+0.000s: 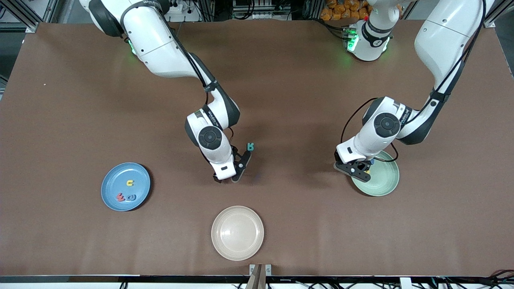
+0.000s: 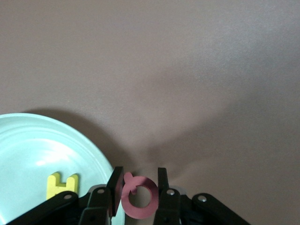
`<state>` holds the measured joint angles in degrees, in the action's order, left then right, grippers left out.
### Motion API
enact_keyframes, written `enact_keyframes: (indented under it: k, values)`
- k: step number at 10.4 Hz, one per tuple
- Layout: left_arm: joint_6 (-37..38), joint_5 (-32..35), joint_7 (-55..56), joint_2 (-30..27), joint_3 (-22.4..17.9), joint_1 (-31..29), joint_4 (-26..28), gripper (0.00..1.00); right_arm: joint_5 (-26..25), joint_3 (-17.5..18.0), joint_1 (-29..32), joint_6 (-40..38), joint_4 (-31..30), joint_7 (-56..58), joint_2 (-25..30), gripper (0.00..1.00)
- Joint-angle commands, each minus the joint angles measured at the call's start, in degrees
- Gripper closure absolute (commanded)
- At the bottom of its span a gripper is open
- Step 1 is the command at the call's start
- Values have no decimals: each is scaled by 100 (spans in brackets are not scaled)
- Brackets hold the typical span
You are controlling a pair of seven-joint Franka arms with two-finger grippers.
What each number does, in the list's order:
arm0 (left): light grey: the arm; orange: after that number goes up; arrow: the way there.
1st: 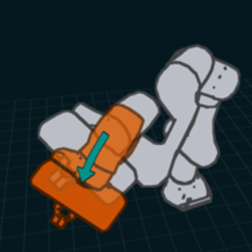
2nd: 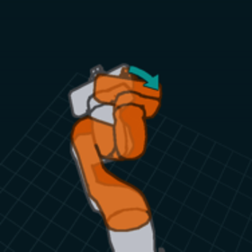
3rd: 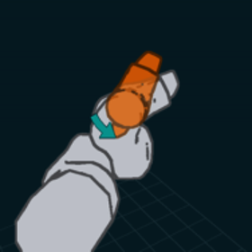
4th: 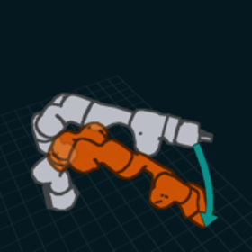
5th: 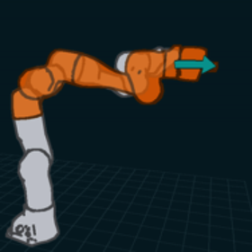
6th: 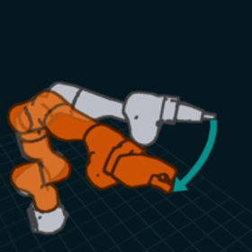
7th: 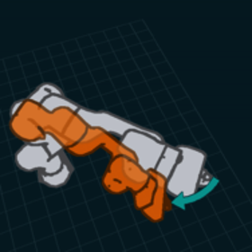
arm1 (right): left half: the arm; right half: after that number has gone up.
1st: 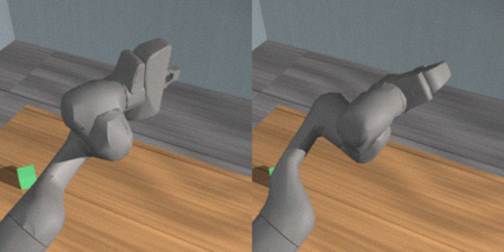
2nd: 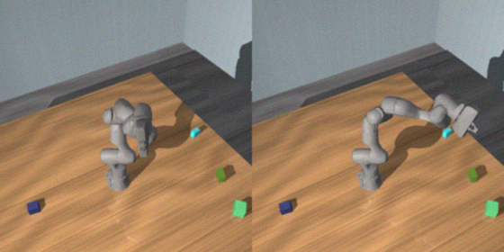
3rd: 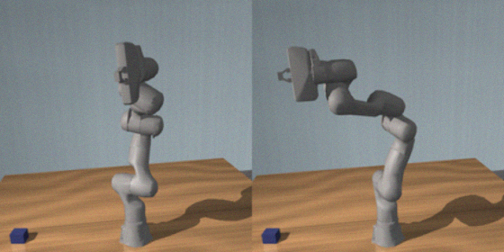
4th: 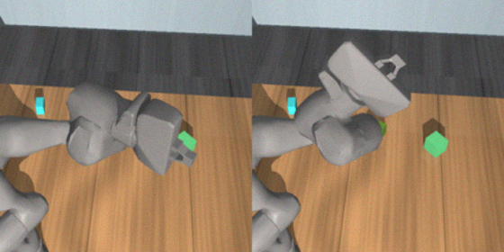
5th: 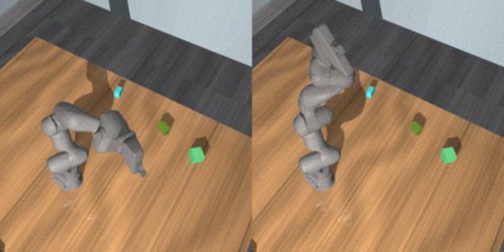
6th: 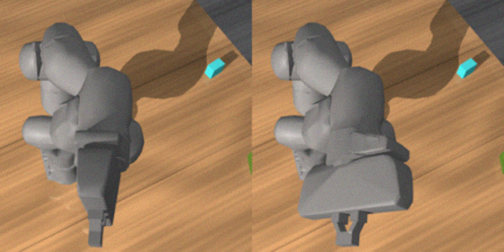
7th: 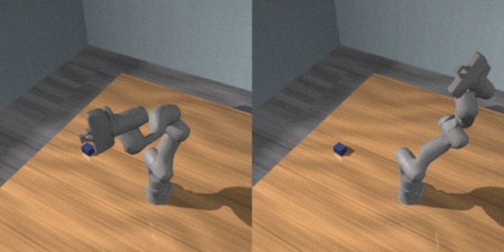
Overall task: Sort upper and lower case letters into plates
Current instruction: 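Drop the pink o in the green plate while the right gripper reaches the E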
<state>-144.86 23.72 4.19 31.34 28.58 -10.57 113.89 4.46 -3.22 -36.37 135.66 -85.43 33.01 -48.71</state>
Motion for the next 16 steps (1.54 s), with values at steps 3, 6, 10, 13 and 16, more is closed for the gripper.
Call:
enact_keyframes:
  k: [3,6,10,13,16]
  values:
    - [54,-8,-1148,-128,297,-859,309,100,28,41,-37,-214,158,118,-8,0]
    - [54,-43,-1008,-93,306,-868,300,70,19,23,-45,-399,123,127,54,0]
    - [54,-61,-1041,-128,306,-886,309,0,-148,-47,-37,-585,114,259,89,0]
    - [54,-61,-230,-93,349,-728,248,0,-156,-65,-37,-584,140,259,98,0]
    - [46,-35,2165,-5,376,227,-94,0,-226,-82,-80,-497,140,250,142,0]
